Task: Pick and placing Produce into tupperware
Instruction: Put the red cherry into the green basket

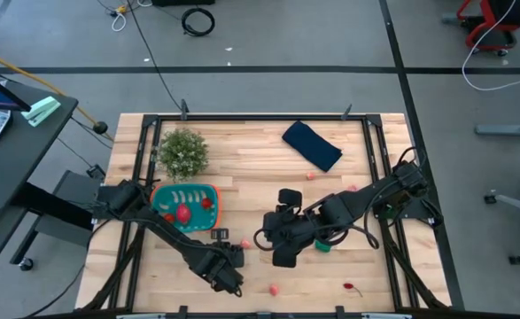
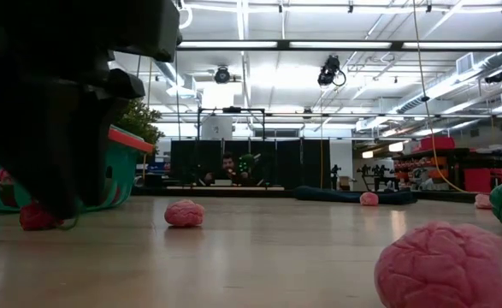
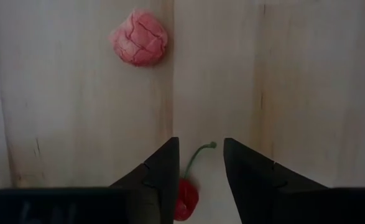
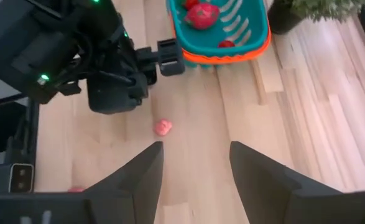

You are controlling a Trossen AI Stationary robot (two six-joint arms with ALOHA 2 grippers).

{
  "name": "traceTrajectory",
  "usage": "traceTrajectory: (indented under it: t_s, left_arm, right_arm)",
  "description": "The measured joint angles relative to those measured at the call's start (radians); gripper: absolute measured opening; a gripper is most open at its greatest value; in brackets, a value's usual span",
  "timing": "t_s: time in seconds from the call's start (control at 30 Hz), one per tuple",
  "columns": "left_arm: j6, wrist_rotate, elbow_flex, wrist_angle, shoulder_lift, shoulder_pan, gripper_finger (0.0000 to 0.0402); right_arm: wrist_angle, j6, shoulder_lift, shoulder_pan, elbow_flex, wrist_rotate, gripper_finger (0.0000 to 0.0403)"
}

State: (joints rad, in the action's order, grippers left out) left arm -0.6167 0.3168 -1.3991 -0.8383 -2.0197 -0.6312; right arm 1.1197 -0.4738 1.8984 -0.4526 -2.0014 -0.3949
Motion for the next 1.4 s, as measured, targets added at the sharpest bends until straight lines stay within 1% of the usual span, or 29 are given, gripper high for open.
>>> traceTrajectory:
  t_s: [0.33, 0.6, 0.7, 0.87, 0.9, 0.97, 1.2, 1.27, 1.4]
  left_arm:
    - [0.000, 0.004, -0.004, 0.006, -0.039, -0.001, 0.0123]
    - [-0.001, -0.002, -0.003, -0.008, -0.035, 0.000, 0.0101]
    - [-0.007, -0.002, -0.002, -0.023, -0.035, 0.000, 0.0080]
    - [-0.035, -0.003, -0.020, -0.059, -0.035, -0.004, 0.0015]
    - [-0.046, -0.003, -0.031, -0.070, -0.035, -0.006, 0.0009]
    - [-0.065, 0.000, -0.055, -0.122, -0.035, -0.008, 0.0008]
    - [-0.131, 0.023, -0.172, -0.395, -0.026, -0.043, 0.0006]
    - [-0.132, 0.026, -0.184, -0.380, -0.025, -0.051, 0.0006]
    - [-0.072, 0.027, -0.161, -0.245, -0.026, -0.052, 0.0019]
  right_arm:
    - [0.003, -0.015, 0.000, 0.000, 0.077, -0.001, 0.0194]
    - [0.002, -0.015, 0.000, 0.000, 0.080, -0.001, 0.0194]
    - [0.002, -0.015, 0.000, 0.000, 0.081, -0.001, 0.0194]
    - [0.002, -0.014, 0.000, 0.000, 0.081, -0.001, 0.0194]
    - [0.002, -0.014, 0.000, 0.000, 0.081, -0.001, 0.0194]
    - [0.002, -0.013, 0.000, 0.000, 0.081, -0.001, 0.0194]
    - [0.002, -0.013, 0.000, 0.000, 0.081, -0.001, 0.0194]
    - [0.002, -0.013, 0.000, 0.000, 0.081, -0.001, 0.0194]
    - [0.002, -0.014, 0.000, 0.000, 0.081, -0.001, 0.0194]
